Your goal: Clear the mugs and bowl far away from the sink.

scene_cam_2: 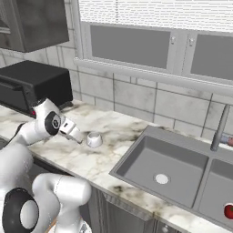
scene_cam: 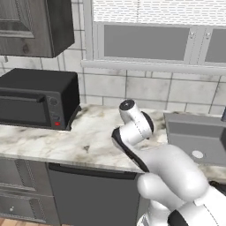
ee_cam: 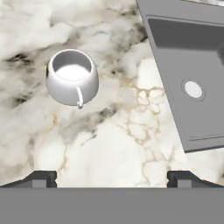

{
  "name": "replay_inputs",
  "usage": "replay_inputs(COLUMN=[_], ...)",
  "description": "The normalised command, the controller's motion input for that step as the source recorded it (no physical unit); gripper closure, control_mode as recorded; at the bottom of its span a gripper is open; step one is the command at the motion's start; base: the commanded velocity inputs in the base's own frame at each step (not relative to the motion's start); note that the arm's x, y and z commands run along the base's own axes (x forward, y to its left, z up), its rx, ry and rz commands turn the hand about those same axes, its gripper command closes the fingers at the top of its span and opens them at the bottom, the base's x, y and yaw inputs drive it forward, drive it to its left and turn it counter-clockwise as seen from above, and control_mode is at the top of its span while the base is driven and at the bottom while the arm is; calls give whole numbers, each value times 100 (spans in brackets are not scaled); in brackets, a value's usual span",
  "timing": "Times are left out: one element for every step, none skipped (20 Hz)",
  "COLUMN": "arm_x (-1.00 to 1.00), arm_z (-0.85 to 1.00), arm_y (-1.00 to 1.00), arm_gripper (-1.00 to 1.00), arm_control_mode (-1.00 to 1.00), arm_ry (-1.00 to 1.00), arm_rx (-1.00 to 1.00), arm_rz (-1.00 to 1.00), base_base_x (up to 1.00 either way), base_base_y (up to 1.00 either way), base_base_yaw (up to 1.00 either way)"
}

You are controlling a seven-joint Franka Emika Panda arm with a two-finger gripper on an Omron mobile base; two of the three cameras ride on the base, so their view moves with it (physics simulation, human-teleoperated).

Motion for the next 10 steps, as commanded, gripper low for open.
replay_inputs(arm_x=[55,52,46,43,36,29,30,33,35,30], arm_z=[-76,-77,-65,-55,-44,-34,-21,-16,-19,-20], arm_y=[-91,-88,-80,-73,-68,-58,-41,-19,0,0], arm_gripper=[-100,-100,-100,-100,-100,-100,-100,-100,-100,-100], arm_control_mode=[-100,-100,-100,-100,-100,-100,-100,-100,-100,-100], arm_ry=[9,3,0,0,-5,-11,-9,-3,0,0], arm_rx=[6,8,15,22,27,31,35,36,34,34], arm_rz=[23,24,21,18,18,16,14,12,10,9], base_base_x=[0,0,0,0,0,0,0,0,0,0], base_base_y=[0,0,0,0,0,0,0,0,0,0], base_base_yaw=[0,0,0,0,0,0,0,0,0,0])
